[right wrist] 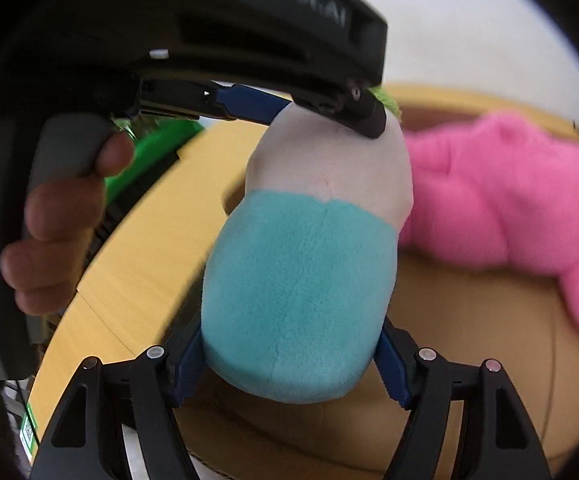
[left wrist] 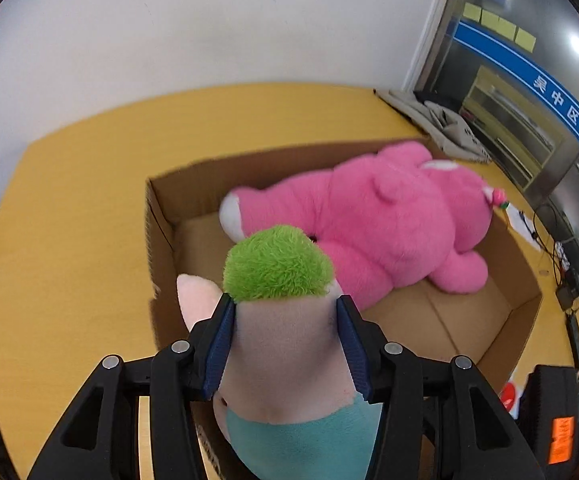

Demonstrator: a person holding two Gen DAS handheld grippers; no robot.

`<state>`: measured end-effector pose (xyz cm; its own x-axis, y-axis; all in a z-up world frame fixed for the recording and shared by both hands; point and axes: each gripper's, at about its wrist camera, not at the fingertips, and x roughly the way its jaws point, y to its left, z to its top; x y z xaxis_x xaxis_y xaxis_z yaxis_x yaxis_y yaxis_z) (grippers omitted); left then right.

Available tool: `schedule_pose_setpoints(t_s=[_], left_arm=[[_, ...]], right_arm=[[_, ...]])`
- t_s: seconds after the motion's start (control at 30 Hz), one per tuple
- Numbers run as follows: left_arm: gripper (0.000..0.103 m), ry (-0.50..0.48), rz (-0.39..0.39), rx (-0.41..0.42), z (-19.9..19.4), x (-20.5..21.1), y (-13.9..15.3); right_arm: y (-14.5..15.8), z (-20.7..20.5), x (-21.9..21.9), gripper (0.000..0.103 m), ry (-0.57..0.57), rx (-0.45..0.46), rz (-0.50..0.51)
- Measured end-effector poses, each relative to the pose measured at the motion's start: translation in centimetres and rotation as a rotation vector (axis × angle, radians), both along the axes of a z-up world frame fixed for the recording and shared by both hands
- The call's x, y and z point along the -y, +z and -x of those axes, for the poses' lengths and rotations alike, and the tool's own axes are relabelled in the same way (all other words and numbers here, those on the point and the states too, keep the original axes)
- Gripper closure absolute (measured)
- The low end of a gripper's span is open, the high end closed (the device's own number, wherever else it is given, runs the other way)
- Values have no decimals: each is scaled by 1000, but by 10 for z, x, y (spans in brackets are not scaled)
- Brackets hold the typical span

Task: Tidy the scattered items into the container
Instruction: 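Lift the teal pig with both tools and release it into the box, then move both tools to the light blue cat plush with red headband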

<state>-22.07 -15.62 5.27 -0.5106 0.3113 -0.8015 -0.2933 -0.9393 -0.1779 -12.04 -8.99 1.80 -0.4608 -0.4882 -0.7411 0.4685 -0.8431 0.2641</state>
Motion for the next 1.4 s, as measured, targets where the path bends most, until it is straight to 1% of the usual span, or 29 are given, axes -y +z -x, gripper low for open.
schedule_pose_setpoints(t_s=[0.07, 0.1, 0.17, 0.2, 0.27, 0.3, 0.33, 0.4, 0.43, 0.5, 0.6, 0.7, 0.77, 0.8, 0.83, 0.9, 0.93, 0.97, 1.07, 1.2, 1.33, 1.4], left_arm=[[48, 5, -10, 17, -1, 2, -7], [48, 12, 3, 26, -3, 4, -10], [48, 17, 23, 33, -6, 6, -13], [47, 27, 23, 35, -7, 7, -13], [45, 51, 39, 45, -6, 6, -12], [43, 68, 43, 44, -7, 6, -10], [43, 80, 38, 40, -8, 4, -6], [43, 107, 36, 20, -14, 6, 2], [43, 121, 48, -4, -20, 7, 9], [41, 134, 56, -39, -33, 10, 23], [41, 158, 42, -56, -53, 15, 36], [40, 203, 53, -92, -86, 16, 50], [32, 231, 73, -143, -117, 15, 61], [22, 248, 70, -178, -138, 13, 67], [13, 258, 53, -203, -156, 13, 71], [7, 278, -17, -229, -195, 13, 75], [6, 292, -43, -232, -210, 14, 75], [5, 309, -62, -232, -223, 15, 73], [4, 351, -106, -226, -261, 10, 62], [4, 367, -91, -222, -298, -18, 46], [4, 332, -88, -243, -328, -55, 37], [4, 314, -68, -258, -340, -72, 31]], right_arm=[[-2, -1, 0, 27, -7, 43, 1], [-1, 0, 1, 26, 0, 69, 11], [0, 1, 4, 22, 40, 130, 45], [0, 0, 7, 21, 64, 144, 43], [-2, -2, 13, 15, 120, 143, -6], [-3, -3, 14, 15, 148, 137, -28], [-1, -4, 11, 15, 160, 134, -30], [7, -5, -5, 15, 159, 136, 15], [15, -5, -17, 15, 149, 128, 47], [31, -7, -42, 15, 117, 83, 79], [55, -14, -83, 15, 81, 29, 127], [71, -33, -118, 15, 63, -8, 159], [78, -54, -123, 15, 66, -17, 163], [78, -68, -135, 15, 78, -22, 162], [76, -81, -146, 13, 89, -26, 159], [74, -109, -162, 8, 88, -47, 151], [70, -126, -168, 2, 78, -58, 147], [65, -140, -176, 0, 67, -65, 141], [47, -168, -196, 0, 60, -58, 132], [34, -190, -206, 0, 61, -74, 103], [31, -214, -213, 0, 51, -113, 76], [33, -227, -219, 0, 40, -131, 67]])
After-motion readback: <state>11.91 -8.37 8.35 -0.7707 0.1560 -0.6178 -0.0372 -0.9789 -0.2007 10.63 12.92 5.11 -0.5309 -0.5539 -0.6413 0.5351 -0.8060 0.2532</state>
